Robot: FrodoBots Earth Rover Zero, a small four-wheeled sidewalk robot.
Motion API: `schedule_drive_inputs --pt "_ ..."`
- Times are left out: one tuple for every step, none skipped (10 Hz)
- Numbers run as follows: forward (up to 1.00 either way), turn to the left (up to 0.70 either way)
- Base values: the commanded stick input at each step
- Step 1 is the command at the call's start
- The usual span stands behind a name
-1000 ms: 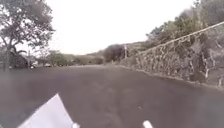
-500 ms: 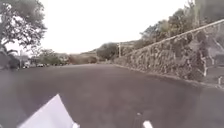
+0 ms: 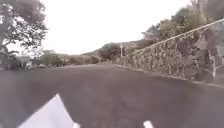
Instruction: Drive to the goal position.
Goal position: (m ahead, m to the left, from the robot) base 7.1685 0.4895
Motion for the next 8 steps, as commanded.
schedule_drive_inputs --pt "0.5 -0.5" --pt "0.5 -0.5" --pt "0.5 0.0" --pt "0.5 0.0" --pt "0.5 0.0" --pt "0.5 0.0" --pt "0.5 0.0" --pt "0.5 0.0"
